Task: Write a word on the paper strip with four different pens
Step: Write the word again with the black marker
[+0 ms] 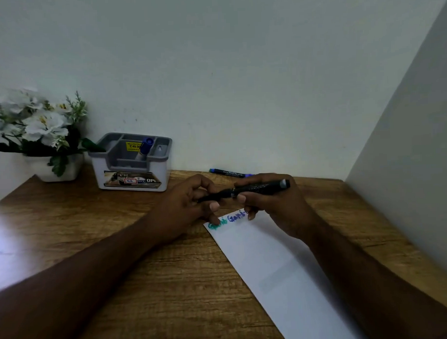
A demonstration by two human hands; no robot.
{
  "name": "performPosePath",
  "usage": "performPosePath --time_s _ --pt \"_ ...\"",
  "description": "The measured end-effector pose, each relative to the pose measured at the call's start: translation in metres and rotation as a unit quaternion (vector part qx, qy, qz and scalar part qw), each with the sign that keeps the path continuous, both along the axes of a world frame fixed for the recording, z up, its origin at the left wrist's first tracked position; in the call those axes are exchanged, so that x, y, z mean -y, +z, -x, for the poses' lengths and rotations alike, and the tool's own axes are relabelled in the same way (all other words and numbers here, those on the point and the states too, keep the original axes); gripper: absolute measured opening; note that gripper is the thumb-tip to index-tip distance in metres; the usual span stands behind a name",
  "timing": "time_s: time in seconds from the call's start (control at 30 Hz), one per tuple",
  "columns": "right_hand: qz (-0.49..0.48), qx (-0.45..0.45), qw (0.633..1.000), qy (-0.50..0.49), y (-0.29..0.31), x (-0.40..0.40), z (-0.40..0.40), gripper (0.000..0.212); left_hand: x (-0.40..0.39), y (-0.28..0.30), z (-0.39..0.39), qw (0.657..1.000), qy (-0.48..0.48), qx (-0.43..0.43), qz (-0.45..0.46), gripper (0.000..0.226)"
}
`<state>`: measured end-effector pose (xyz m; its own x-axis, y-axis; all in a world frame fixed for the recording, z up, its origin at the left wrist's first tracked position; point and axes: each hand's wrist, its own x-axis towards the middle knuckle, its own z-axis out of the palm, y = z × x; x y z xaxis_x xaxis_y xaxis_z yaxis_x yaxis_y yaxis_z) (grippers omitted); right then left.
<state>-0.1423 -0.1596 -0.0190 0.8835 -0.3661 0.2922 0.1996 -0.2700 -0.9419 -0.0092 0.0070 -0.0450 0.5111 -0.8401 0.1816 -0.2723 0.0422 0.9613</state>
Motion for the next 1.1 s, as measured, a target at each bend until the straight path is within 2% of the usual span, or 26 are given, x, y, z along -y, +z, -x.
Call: performPosePath --time_s 0.17,0.4,0.63,0.87,0.97,1.03,1.1 --pt "0.035 -0.017 0.999 0.013 -0.004 -0.007 -0.003 0.027 0.000 0.002 0.003 0.998 0.005 0.051 -0.020 0.019" --pt "-0.019 -0.004 1.000 -0.007 -0.012 -0.015 -0.009 0.019 0.000 0.004 0.006 0.997 0.024 0.066 -0.012 0.021" --pt "-0.028 -0.012 0.999 -0.023 -0.021 -0.018 -0.013 0.013 0.001 0.000 0.004 0.997 0.014 0.081 -0.013 0.020" --pt "0.007 -0.007 1.000 -0.023 -0.019 -0.025 -0.017 0.011 0.003 -0.003 -0.001 0.999 -0.007 0.041 0.002 0.024" --pt "0.061 -0.034 0.997 -0.046 -0.026 -0.021 -0.011 0.009 0.003 -0.005 0.001 1.000 -0.018 0.004 0.015 0.025" --pt "0.118 -0.064 0.991 -0.025 -0.026 -0.020 -0.005 0.012 0.001 -0.005 0.002 0.998 -0.030 -0.045 0.019 0.034" --pt "0.109 -0.038 0.993 0.006 -0.012 -0.021 -0.001 0.016 0.000 -0.002 -0.001 0.997 -0.025 -0.067 0.028 0.051"
